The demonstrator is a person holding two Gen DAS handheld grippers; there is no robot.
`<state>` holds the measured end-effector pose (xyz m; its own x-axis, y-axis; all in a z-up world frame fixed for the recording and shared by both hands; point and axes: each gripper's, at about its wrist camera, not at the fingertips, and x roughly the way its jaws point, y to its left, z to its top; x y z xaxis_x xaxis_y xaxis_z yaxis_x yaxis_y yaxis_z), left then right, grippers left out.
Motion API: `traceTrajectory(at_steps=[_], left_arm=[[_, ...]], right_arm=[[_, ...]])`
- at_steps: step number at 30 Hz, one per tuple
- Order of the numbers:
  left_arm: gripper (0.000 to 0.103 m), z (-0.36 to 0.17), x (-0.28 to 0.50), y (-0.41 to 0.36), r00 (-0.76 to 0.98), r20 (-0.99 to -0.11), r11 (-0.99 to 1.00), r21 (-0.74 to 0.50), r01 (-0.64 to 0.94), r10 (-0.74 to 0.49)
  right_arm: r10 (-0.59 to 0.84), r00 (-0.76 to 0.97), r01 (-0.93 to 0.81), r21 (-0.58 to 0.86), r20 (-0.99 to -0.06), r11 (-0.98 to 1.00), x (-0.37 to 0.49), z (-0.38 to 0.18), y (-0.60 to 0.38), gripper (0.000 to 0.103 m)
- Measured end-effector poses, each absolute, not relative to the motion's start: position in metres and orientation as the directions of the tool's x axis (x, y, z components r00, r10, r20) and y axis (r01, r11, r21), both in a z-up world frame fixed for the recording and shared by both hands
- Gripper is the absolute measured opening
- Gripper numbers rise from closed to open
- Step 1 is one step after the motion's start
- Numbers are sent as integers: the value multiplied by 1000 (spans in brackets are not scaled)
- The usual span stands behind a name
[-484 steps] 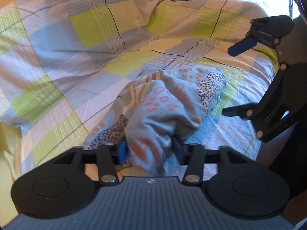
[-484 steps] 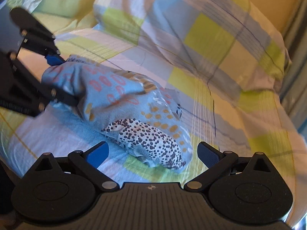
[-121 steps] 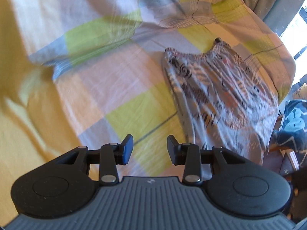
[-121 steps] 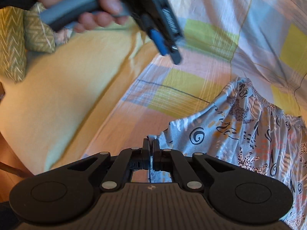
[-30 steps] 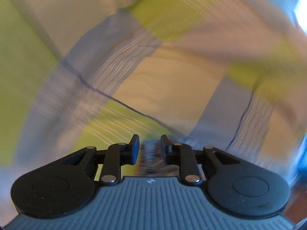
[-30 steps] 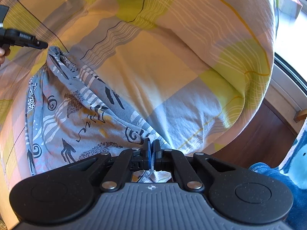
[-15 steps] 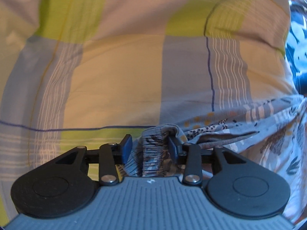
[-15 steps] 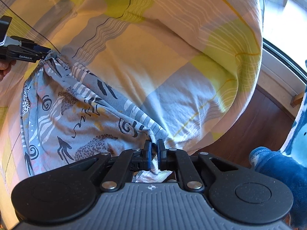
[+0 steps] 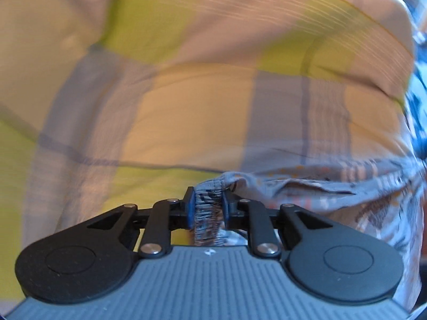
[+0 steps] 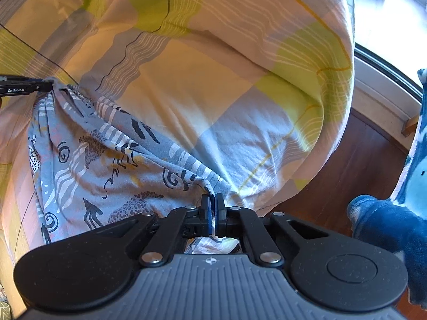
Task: Fold clothes
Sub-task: 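Lift the pants by the waistband with both grippers, holding them up, then lower the pants onto the sofa and open both grippers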
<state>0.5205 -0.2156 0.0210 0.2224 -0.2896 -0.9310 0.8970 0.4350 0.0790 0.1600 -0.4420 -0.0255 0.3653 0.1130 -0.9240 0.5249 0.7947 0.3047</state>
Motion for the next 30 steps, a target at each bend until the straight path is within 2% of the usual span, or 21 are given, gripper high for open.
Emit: traceTrajectory(at_steps=[7, 10, 13, 17, 21, 24, 30], left_arm=[[16, 7, 534, -207, 237, -939, 521, 75, 850, -251], [17, 0, 539, -207, 233, -944, 557, 67, 828, -233], [23, -1, 545, -206, 234, -942, 592, 47, 804, -242], [29, 15, 545, -202, 252, -927, 608, 32, 793, -279], [33, 21, 544, -199, 267, -927, 625, 46, 779, -264], [33, 27, 543, -194, 260, -920, 656, 5, 755, -292], [30, 34, 532, -189, 234, -912, 653, -47, 756, -337]], right_arm=[[72, 405, 520, 295, -911, 802, 168, -21, -446, 1], [120, 376, 528, 319, -919, 787, 174, -36, -449, 1], [146, 349, 535, 325, -926, 780, 176, -49, -454, 1], [95, 316, 563, 267, -944, 782, 171, -47, -457, 2], [69, 318, 587, 253, -946, 769, 160, -37, -460, 9], [83, 372, 508, 278, -924, 815, 165, -17, -447, 12], [245, 437, 297, 395, -866, 869, 207, -7, -403, 21]])
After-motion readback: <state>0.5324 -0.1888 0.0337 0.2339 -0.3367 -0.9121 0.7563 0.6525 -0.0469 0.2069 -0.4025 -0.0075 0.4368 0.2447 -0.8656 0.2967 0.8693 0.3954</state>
